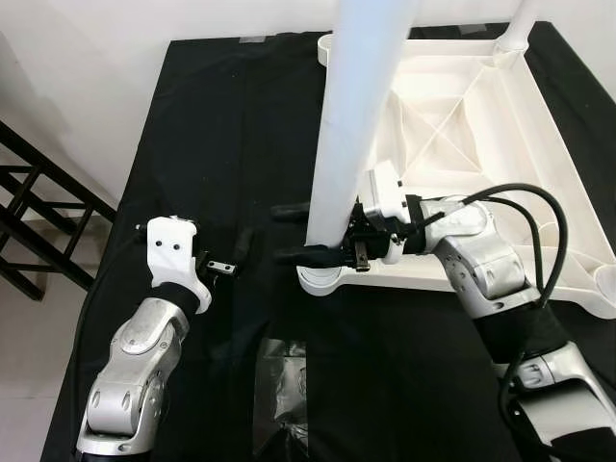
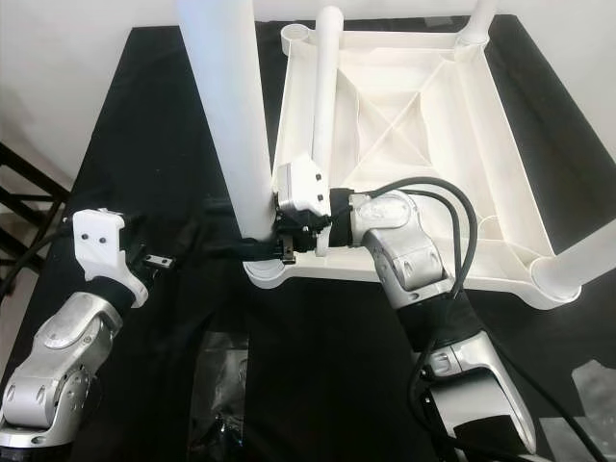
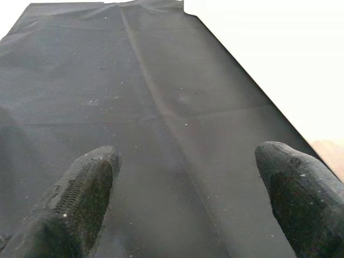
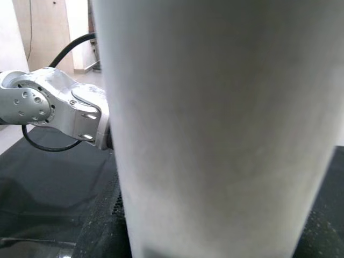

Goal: Building children table

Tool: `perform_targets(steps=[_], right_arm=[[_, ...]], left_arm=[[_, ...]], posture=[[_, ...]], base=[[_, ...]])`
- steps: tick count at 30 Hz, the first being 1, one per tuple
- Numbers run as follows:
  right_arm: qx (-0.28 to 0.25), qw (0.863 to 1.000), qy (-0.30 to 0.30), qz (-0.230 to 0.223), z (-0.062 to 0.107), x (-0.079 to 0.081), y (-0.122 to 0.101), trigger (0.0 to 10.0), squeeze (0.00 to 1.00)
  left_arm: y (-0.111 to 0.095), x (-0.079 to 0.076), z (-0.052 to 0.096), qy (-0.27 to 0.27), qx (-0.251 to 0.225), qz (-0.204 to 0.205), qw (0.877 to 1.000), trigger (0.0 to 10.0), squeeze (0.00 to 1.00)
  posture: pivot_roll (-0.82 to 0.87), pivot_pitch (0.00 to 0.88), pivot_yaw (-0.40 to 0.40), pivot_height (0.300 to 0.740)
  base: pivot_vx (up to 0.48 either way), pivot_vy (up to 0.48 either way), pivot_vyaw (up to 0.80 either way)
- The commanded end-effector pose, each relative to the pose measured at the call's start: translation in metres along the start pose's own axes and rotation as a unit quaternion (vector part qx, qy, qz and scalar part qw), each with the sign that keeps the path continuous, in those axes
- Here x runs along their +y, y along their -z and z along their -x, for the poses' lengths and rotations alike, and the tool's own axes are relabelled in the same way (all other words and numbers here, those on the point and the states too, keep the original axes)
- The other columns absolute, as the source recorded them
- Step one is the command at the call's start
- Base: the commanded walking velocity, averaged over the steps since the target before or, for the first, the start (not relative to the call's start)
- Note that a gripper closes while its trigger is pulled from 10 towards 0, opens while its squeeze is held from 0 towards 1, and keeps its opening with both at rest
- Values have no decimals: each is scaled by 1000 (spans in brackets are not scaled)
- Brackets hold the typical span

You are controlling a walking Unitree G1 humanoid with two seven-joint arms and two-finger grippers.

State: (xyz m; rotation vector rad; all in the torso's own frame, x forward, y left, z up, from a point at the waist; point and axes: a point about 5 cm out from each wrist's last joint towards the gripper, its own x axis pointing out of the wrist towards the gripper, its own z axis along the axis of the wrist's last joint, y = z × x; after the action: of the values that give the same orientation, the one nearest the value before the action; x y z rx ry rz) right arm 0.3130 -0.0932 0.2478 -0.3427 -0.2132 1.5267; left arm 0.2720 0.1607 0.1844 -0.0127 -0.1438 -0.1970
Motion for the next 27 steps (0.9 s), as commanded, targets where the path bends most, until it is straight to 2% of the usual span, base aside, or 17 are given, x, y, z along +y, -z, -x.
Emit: perform_targets(steps=[1,6,8,10,12,13,14,15,16,17,18,19,21,22,23,25,27], right_arm=[[70,992,24,-103,10,8,44,10000,0],[73,985,91,-124,14,4,52,10000,0],[104,971,167,-138,11,11,65,10000,0],[104,971,167,-138,11,11,65,10000,0],[119,962,199,-144,10,15,70,10000,0],[136,951,237,-142,7,19,74,10000,0],[136,951,237,-142,7,19,74,10000,0],[171,909,357,-127,-5,44,79,10000,0],[171,909,357,-127,-5,44,79,10000,0],[183,874,432,-129,-9,59,79,10000,0],[183,874,432,-129,-9,59,79,10000,0],[185,844,487,-128,-7,65,76,10000,0],[185,844,487,-128,-7,65,76,10000,0],[185,825,519,-130,-5,63,75,10000,0],[176,814,538,-130,0,51,74,10000,0],[176,814,538,-130,0,51,74,10000,0],[172,806,552,-130,4,44,75,10000,0]], left_arm=[[5,1,3,-3,9,0,1000,10000,0],[5,2,3,-4,9,-1,1000,10000,0],[5,4,3,-6,8,-3,1000,10000,0],[5,4,3,-6,8,-3,1000,10000,0],[5,4,4,-7,8,-4,1000,10000,0],[5,4,4,-7,8,-4,1000,10000,0],[5,4,4,-7,8,-4,1000,10000,0],[4,7,2,-11,5,-5,1000,10000,0],[4,7,2,-11,5,-5,1000,10000,0],[3,10,1,-13,3,-7,1000,10000,0],[3,10,1,-13,3,-7,1000,10000,0],[2,13,-1,-13,2,-9,1000,10000,0],[2,13,-1,-13,2,-9,1000,10000,0],[1,15,-3,-13,-1,-11,1000,10000,0],[-3,18,-7,-11,-8,-14,1000,10000,0],[-3,18,-7,-11,-8,-14,1000,10000,0],[-6,21,-9,-13,-14,-15,1000,10000,0]], posture=[[71,315,16,740],[70,314,14,740],[61,315,9,740],[61,315,9,740],[58,314,3,740],[58,314,3,740],[58,314,3,740],[58,303,1,740],[58,303,1,740],[46,294,25,740],[46,294,25,740],[51,285,32,740],[51,285,32,740],[50,274,36,740],[51,262,39,740],[51,262,39,740],[54,251,42,740]], base=[[0,0,0],[0,0,0],[0,0,0],[0,0,0],[0,0,0],[0,0,0],[0,0,0],[0,0,0],[0,0,0],[0,0,0],[0,0,0],[0,0,0],[0,0,0],[0,0,0],[0,0,0],[0,0,0],[0,0,0]])
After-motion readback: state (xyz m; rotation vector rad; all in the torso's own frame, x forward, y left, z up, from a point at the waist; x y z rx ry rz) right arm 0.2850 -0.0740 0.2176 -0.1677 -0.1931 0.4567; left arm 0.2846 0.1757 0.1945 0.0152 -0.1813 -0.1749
